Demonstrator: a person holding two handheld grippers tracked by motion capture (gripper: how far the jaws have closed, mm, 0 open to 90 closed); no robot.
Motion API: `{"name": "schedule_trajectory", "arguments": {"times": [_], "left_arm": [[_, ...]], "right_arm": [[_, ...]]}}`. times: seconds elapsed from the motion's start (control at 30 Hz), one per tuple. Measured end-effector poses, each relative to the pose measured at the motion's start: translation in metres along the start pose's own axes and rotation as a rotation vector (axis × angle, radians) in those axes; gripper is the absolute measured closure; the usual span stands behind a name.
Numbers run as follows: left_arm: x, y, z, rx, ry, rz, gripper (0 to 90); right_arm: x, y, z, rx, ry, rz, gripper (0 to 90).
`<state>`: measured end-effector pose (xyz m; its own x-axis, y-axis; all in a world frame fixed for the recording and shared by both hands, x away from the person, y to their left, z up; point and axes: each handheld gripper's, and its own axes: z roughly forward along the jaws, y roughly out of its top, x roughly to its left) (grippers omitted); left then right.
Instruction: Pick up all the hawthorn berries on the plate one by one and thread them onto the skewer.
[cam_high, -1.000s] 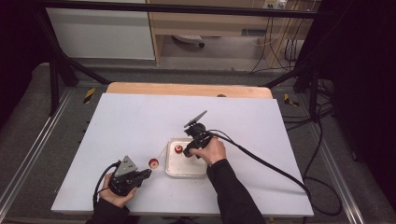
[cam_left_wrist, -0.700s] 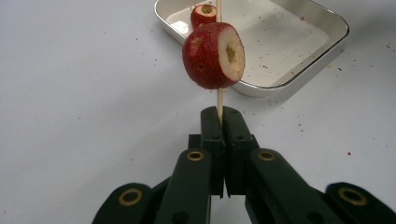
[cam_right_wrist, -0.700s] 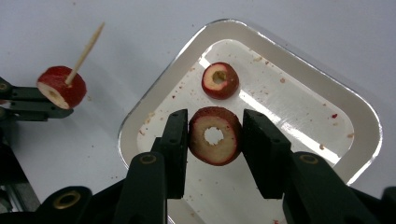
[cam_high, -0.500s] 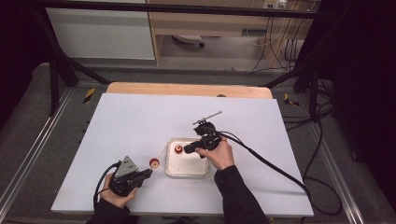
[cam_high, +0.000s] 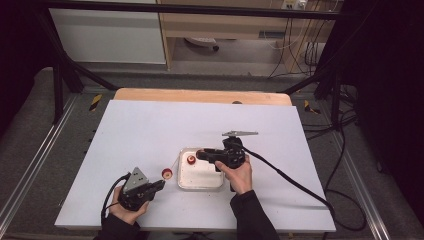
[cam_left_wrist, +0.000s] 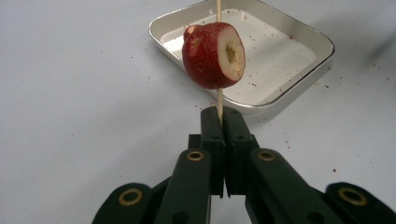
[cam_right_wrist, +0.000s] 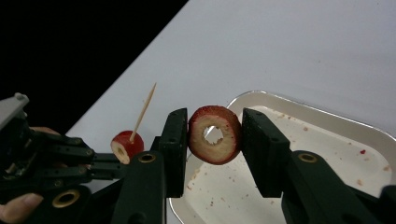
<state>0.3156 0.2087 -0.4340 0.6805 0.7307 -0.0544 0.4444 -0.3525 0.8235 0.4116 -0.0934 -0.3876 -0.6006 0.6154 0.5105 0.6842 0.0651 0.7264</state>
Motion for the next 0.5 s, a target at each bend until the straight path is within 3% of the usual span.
{"name": "schedule_trajectory", "arguments": {"times": [0.23, 0.5], "left_arm": [[-0.005, 0.002, 0.001, -0.020, 0.001, -0.008, 88.3], [-0.013, 0.006, 0.005, -0.030, 0.006, -0.032, 88.3]], "right_arm": [[-0.002, -0.010, -0.003, -0.129, 0.049, 0.053, 62.6], [0.000, -0.013, -0.002, -0.253, 0.067, 0.070, 62.6]]}}
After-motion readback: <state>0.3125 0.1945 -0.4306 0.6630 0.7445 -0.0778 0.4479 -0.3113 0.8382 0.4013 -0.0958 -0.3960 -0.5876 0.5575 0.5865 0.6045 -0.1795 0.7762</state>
